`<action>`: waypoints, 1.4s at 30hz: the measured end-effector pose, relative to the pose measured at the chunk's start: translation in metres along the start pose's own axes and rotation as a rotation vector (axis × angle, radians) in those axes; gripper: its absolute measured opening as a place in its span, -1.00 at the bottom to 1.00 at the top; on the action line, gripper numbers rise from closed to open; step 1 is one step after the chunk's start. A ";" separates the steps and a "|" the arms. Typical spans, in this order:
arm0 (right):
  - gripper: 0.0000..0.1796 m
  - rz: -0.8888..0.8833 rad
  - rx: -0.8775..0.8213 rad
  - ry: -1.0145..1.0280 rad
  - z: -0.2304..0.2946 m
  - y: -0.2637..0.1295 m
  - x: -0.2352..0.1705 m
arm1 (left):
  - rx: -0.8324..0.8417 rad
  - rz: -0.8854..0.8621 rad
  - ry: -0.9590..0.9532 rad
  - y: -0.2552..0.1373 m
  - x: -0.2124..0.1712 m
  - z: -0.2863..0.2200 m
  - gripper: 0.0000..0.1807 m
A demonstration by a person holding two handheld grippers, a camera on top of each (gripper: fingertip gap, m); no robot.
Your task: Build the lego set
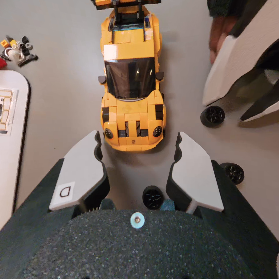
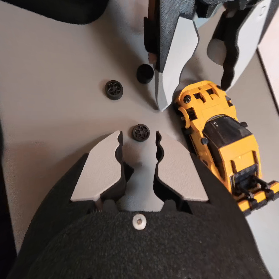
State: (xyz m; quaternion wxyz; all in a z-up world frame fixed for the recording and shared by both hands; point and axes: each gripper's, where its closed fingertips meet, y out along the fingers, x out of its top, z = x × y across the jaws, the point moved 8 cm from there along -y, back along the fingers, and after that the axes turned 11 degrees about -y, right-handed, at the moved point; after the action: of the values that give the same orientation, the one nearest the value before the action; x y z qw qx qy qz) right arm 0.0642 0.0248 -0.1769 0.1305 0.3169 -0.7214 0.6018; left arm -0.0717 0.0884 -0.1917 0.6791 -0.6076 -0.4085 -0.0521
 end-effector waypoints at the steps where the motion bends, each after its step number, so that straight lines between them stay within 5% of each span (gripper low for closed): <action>1: -0.54 0.022 0.016 -0.001 -0.002 0.005 0.001 | 0.006 0.003 0.018 0.001 0.001 -0.001 0.03; 9: -0.73 0.058 0.017 0.049 -0.008 0.011 -0.004 | 0.017 -0.013 -0.062 0.002 0.002 -0.003 -0.15; 16: -0.73 -0.282 -0.368 0.233 -0.026 -0.036 -0.002 | -0.233 -0.047 -0.504 -0.003 0.007 -0.005 -0.14; 21: -0.73 -0.263 -0.432 0.167 -0.024 -0.033 -0.006 | -0.415 -0.081 -0.737 -0.003 0.007 -0.003 -0.15; 28: -0.73 -0.179 -0.478 -0.059 -0.028 -0.023 -0.003 | -0.535 -0.080 -0.808 -0.002 0.005 -0.004 -0.15; 42: -0.73 -0.207 -0.409 -0.066 -0.047 -0.017 0.008 | -0.454 -0.091 -0.661 -0.010 -0.006 -0.001 -0.16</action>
State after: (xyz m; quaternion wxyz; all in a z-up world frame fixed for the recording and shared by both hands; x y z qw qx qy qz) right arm 0.0595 0.0658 -0.1472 0.2294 0.3757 -0.7959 0.4157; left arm -0.0807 0.0828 -0.1877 0.3568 -0.7073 -0.6097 0.0271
